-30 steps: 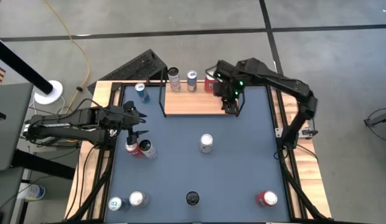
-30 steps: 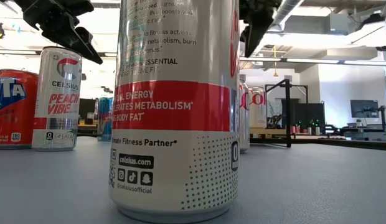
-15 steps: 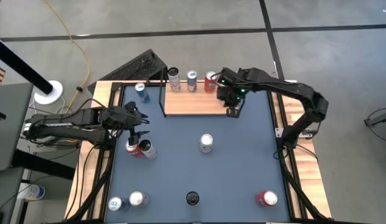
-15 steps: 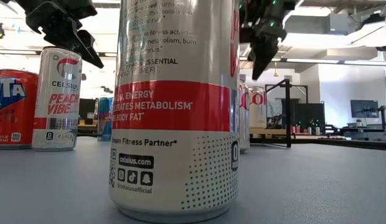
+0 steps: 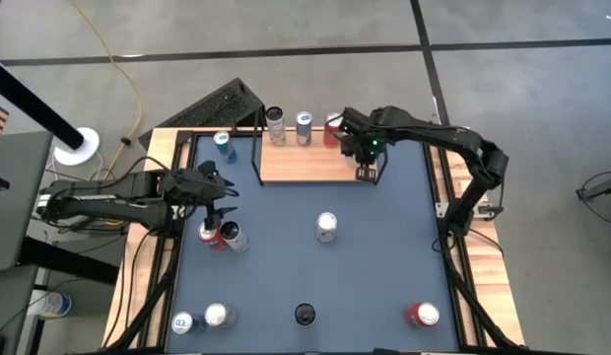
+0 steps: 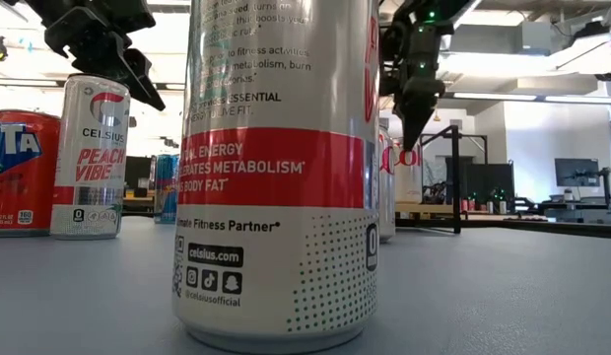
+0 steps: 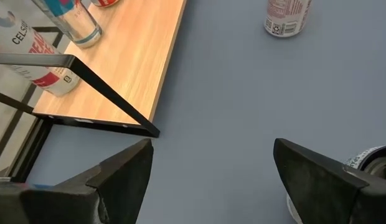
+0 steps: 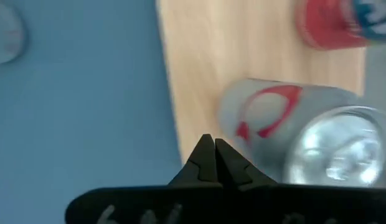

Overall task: Place canned beverage on shelf
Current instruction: Put the right silver soda can on the shelf

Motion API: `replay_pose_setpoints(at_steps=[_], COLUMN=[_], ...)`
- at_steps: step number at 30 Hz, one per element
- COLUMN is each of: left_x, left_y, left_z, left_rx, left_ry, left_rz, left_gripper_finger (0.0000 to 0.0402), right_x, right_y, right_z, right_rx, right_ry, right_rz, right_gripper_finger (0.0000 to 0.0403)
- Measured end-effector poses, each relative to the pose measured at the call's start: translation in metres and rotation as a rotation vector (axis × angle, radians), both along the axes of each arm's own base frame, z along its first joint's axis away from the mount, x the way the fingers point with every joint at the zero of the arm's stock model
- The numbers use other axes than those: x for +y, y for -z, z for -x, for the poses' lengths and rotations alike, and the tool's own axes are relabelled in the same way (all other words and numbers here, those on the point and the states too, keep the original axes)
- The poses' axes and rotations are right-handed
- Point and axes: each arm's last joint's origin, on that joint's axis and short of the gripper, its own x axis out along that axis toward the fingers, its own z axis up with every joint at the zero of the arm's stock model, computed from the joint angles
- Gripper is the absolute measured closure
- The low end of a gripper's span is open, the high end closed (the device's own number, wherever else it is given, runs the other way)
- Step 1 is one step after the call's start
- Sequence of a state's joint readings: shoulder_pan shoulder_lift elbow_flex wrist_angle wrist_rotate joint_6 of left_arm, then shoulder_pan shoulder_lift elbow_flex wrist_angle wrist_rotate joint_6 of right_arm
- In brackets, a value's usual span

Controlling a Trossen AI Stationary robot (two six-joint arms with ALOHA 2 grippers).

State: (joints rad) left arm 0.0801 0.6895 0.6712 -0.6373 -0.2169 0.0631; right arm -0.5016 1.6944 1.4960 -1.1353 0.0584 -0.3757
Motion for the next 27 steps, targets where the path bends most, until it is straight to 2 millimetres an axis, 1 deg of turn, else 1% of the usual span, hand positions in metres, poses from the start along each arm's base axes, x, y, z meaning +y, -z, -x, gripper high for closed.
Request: replay_pose_setpoints(at_steps=[4, 7, 15, 27], left_x=[0.000, 0.000, 0.000, 0.000], left_y=[0.000, 0.000, 0.000, 0.000], left_z=[0.000, 0.000, 0.000, 0.000], left_rx=[0.000, 0.000, 0.001, 0.001], left_ry=[0.000, 0.000, 0.000, 0.000], left_rz=[0.000, 0.000, 0.000, 0.000], left_gripper_finger=[0.0079, 0.0079, 0.0079, 0.0079], right_x=[-0.005, -0.009, -0.020, -0.038], right_y=[0.001, 0.000, -0.001, -0.002], right_z=[0.002, 0.002, 0.003, 0.012], right_rx=[0.023, 0.006, -0.036, -0.060], right_ry=[0.025, 0.036, 0.069, 0.126], right_rz=[0.043, 0.058, 0.082, 0.099], right_gripper_finger=[0.0403, 0.0403, 0.0403, 0.0403])
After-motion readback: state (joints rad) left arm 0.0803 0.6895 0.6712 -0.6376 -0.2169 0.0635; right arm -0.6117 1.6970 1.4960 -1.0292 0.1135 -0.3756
